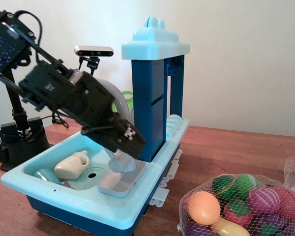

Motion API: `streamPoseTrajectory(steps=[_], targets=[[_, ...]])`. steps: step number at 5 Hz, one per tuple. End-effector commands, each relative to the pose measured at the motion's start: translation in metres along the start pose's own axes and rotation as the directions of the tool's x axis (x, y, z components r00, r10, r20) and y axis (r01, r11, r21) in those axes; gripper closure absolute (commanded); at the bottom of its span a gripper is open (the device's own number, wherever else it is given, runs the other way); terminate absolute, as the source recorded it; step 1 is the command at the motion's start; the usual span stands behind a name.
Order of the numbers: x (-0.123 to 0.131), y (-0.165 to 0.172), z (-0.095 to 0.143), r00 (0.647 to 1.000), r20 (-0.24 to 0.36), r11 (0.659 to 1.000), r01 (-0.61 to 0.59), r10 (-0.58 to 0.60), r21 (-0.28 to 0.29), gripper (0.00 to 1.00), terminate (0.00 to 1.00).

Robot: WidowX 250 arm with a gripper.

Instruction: Turn lever vertical to front

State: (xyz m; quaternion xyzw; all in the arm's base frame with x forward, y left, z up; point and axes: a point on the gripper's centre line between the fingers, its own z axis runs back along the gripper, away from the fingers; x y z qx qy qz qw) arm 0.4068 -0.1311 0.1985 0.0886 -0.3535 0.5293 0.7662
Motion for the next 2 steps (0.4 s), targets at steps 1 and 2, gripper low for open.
streamPoseTrajectory(steps=[1,2], targets=[[0.014,0.0115,0.0303,0.997,-0.007,0.996,-0.073,0.073,-0.06,0.0,0.0],[0.0097,0.021,0.0301,0.997,-0.017,0.996,-0.071,0.07,-0.051,0.0,0.0]])
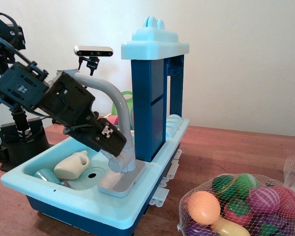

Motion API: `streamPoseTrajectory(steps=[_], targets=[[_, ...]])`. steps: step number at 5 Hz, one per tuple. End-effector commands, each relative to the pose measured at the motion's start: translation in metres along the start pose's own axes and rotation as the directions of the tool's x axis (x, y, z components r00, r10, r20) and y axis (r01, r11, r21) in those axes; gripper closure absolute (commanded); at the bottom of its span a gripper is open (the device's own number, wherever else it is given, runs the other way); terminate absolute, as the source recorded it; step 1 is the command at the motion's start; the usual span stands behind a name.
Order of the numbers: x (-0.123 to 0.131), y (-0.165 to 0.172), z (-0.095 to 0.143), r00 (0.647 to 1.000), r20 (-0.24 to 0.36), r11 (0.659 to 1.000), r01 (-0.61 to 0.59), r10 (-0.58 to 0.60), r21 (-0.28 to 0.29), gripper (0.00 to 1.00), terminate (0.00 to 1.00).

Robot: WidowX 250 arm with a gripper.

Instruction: Turn lever vertical to front

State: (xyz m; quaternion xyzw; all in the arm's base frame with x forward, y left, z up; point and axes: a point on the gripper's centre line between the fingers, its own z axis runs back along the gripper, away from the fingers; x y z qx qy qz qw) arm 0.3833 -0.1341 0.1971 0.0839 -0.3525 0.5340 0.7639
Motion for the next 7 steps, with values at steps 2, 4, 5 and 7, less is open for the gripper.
streamPoseTrajectory(steps=[2,4,5,7], targets=[[0.007,0.009,0.02,0.998,-0.047,0.999,-0.036,0.034,-0.028,0.0,0.0],[-0.016,0.033,0.024,0.995,-0.092,1.0,-0.021,0.022,0.016,0.0,0.0],[-0.015,0.043,0.027,0.997,-0.046,0.998,-0.062,0.063,0.024,0.0,0.0],[-0.008,0.062,0.046,0.989,0.015,0.988,-0.149,0.148,0.051,0.0,0.0]])
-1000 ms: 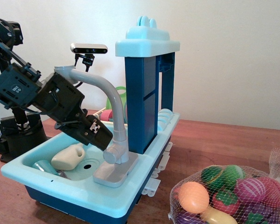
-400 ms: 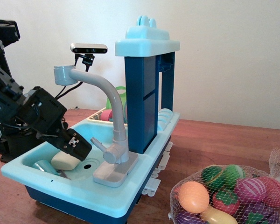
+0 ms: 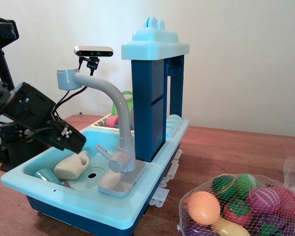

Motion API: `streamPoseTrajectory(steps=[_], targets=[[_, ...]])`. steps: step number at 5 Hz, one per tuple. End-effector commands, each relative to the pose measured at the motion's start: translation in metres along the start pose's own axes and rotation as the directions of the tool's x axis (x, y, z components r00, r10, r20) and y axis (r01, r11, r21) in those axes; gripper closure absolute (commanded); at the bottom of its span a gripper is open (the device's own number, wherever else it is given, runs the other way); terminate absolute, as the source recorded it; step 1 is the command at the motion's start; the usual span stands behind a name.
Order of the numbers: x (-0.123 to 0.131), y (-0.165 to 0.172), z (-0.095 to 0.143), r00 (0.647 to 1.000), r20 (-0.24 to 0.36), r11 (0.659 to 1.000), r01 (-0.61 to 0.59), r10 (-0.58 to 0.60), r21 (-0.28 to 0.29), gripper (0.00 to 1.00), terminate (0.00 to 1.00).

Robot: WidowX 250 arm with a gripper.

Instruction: Turn lever vertical to front

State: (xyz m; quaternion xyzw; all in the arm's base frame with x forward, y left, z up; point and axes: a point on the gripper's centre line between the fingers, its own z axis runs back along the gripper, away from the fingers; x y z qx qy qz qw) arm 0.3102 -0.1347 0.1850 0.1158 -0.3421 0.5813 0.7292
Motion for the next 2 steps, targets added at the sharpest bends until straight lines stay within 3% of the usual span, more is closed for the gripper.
streamPoseTrajectory(steps=[1,2], targets=[[0.0146,-0.0092,0.0468,0.994,-0.034,0.991,-0.103,0.101,-0.086,0.0,0.0],[0.0146,-0.0092,0.0468,0.994,-0.034,0.991,-0.103,0.101,-0.086,0.0,1.0]])
